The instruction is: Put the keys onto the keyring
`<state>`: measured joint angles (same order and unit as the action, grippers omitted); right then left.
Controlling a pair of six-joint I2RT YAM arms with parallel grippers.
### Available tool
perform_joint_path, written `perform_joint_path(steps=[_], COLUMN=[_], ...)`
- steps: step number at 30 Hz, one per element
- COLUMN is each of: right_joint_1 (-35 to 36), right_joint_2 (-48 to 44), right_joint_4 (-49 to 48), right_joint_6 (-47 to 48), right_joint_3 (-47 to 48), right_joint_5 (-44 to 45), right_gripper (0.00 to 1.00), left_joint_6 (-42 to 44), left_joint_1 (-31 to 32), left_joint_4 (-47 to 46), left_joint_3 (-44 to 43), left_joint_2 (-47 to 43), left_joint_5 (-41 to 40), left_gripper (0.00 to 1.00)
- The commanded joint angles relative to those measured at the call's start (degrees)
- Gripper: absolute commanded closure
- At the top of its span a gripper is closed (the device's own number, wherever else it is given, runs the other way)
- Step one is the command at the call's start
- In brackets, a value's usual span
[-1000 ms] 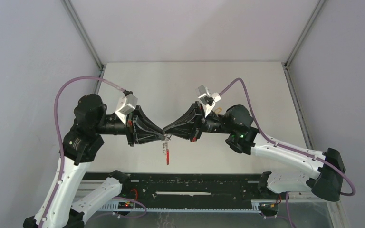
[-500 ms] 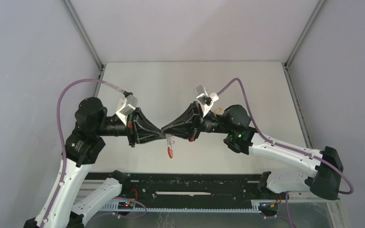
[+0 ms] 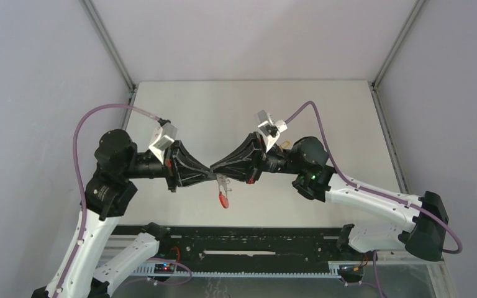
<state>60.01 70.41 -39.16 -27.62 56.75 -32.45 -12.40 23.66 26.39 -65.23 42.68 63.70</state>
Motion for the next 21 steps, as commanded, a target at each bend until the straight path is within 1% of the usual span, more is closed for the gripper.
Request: perform_joint_path(steps=[1, 4, 6, 8, 9, 11, 15, 18, 21], right_joint_1=[1.4, 1.4, 1.1, 0.8, 0.5, -0.1, -0.9, -0.9, 0.1], right_joint_2=[0.2, -1.8, -3.6, -5.3, -6.6, -8.5, -11.8, -13.0, -12.9], right_joint_4=[0.4, 2.7, 5.8, 9.5, 11.5, 15.8, 22.2, 26.2, 27.7], right_joint_6=[-0.4, 1.9, 4.0, 6.3, 7.6, 10.7, 16.8, 21.5, 26.0], right_joint_3=[2.9, 3.0, 3.6, 4.1, 4.4, 4.7, 4.8, 4.8, 4.8], right_joint_5=[-1.8, -1.7, -1.6, -2.0, -2.2, -2.4, -2.5, -2.0, -1.6], right_gripper=[0.79, 0.64, 0.59, 0.53, 0.48, 0.44, 0.43, 0.45, 0.48], left_joint_6=[-1.0, 2.1, 6.0, 11.3, 14.3, 20.0, 28.0, 30.0, 32.5], left_joint_1=[-0.2, -0.3, -0.3, -0.3, -0.3, -0.3, -0.3, -0.3, -0.2], left_joint_4=[-3.5, -1.6, 0.4, 2.3, 3.6, 4.4, 4.2, 4.2, 4.2], left_joint_3=[0.8, 1.2, 1.2, 0.6, 0.2, 0.1, 1.6, 1.9, 2.4], left_joint_2=[0.0, -0.5, -1.0, -1.4, -1.6, -2.6, -5.6, -5.7, -5.8], left_joint_5=[0.4, 0.1, 0.0, -0.6, -0.3, 0.6, 1.6, 2.0, 2.5], left_gripper=[1.00, 1.00, 1.00, 1.00, 1.00, 1.00, 1.00, 1.00, 1.00])
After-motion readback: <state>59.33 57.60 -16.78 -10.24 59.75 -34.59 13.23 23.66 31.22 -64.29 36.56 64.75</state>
